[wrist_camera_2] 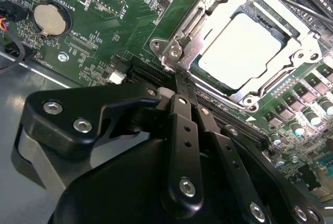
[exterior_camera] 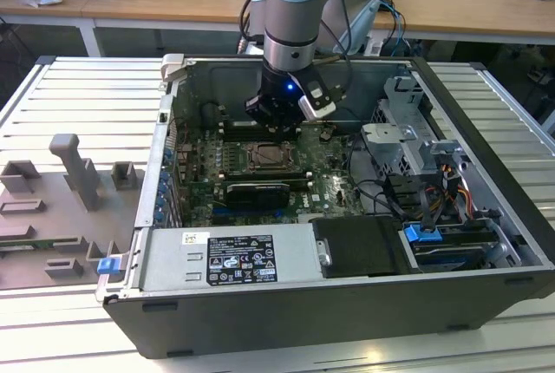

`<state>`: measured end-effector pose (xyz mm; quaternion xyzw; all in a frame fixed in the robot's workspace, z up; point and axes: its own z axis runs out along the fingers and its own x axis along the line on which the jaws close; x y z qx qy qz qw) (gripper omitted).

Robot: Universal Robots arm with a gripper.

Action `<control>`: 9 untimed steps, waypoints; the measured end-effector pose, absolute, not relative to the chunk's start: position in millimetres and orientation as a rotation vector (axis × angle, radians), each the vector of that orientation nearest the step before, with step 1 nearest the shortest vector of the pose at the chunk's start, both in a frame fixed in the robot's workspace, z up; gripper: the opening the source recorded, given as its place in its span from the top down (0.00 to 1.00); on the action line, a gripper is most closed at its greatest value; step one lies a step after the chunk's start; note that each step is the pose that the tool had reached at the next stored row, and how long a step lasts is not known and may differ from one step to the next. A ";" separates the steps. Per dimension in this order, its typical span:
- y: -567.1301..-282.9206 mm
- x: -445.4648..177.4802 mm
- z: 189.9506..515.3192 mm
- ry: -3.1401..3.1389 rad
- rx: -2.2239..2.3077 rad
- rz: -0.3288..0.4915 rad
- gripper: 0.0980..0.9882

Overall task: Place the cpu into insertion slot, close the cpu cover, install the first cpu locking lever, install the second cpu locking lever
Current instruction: 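Install the first cpu locking lever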

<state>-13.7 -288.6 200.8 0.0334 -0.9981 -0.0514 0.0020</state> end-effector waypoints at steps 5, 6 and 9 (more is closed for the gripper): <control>-288.4 -13.6 207.3 -3.132 0.104 -0.171 0.99; -288.4 -13.6 210.3 -3.132 0.104 -0.171 0.99; -288.6 -13.5 217.7 -3.132 0.105 -0.172 0.99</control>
